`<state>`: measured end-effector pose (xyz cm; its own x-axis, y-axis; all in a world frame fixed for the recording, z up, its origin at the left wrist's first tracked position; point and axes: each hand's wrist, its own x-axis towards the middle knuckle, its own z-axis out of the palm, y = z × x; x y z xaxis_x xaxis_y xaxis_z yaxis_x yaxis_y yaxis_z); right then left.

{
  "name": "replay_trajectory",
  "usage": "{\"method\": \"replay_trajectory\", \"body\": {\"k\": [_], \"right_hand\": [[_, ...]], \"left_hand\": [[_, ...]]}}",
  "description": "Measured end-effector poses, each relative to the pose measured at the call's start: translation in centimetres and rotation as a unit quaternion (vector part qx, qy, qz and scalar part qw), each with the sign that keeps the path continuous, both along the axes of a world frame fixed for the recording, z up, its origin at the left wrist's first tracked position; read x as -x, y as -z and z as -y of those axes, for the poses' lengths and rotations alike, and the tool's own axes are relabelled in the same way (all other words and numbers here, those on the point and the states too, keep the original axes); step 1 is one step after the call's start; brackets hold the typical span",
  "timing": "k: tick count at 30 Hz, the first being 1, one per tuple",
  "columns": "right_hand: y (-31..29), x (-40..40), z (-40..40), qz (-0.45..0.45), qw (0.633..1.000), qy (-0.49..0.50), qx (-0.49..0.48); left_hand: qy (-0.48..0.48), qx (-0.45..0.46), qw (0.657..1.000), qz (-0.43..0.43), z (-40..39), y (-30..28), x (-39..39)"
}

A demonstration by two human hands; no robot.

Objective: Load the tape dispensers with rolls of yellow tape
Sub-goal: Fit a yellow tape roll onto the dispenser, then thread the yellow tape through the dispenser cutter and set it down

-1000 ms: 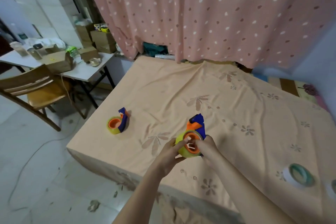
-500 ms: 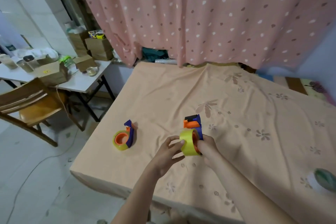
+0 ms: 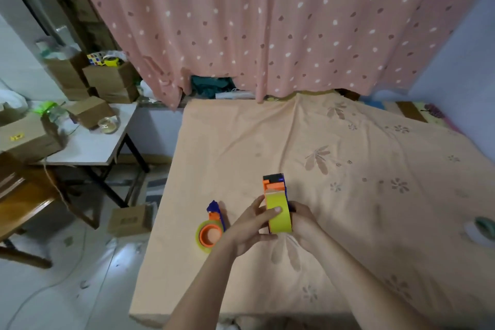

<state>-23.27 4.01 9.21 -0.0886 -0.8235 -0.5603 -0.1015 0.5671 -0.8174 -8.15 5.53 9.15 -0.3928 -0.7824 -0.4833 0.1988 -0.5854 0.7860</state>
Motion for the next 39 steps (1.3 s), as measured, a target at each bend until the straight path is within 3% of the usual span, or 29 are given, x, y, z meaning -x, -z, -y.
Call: {"method": "replay_trajectory", "body": {"k": [4, 7, 9, 11, 13, 15, 18, 33, 39], "right_hand": [[-0.5, -2.1, 0.2, -0.028, 0.999, -0.023, -0.012], [-1.7, -2.2, 1.0, -0.066, 0.988, -0.141, 0.000], [-2.7, -1.9, 2.2, -0.162, 0.968, -0.178, 0.071], [-4.3, -1.7, 3.3, -0.276, 0.933, -0.142, 0.179], [-5.7, -1.8, 4.3, -0.254, 0.923, -0.167, 0.235], [-7.1, -2.4, 4.8, -0.219, 0.914, -0.273, 0.208], [-8.1, -2.8, 5.6, -0.274, 0.873, -0.361, 0.182], [-10.5, -2.1, 6.8, -0.291, 0.880, -0.341, 0.155], [-11.6, -1.1, 7.7, -0.306, 0.893, -0.287, 0.160]], "left_hand": [[-0.017, -0.023, 0.999, -0.014, 0.3, 0.4, -1.3], [-0.052, -0.029, 0.998, -0.023, 0.6, 1.0, -2.0], [-0.069, -0.013, 0.997, -0.012, 0.9, 1.2, -2.6], [-0.087, 0.003, 0.996, 0.015, 1.2, 1.0, -2.9], [-0.112, 0.012, 0.993, 0.030, 1.6, 1.2, -3.1], [-0.108, 0.031, 0.993, 0.039, 2.0, 1.0, -3.2], [-0.070, 0.064, 0.993, 0.072, 2.9, 0.5, -3.2], [-0.033, 0.078, 0.993, 0.086, 4.1, -0.1, -1.4], [-0.038, 0.099, 0.991, 0.076, 5.2, -0.7, -0.7]]}}
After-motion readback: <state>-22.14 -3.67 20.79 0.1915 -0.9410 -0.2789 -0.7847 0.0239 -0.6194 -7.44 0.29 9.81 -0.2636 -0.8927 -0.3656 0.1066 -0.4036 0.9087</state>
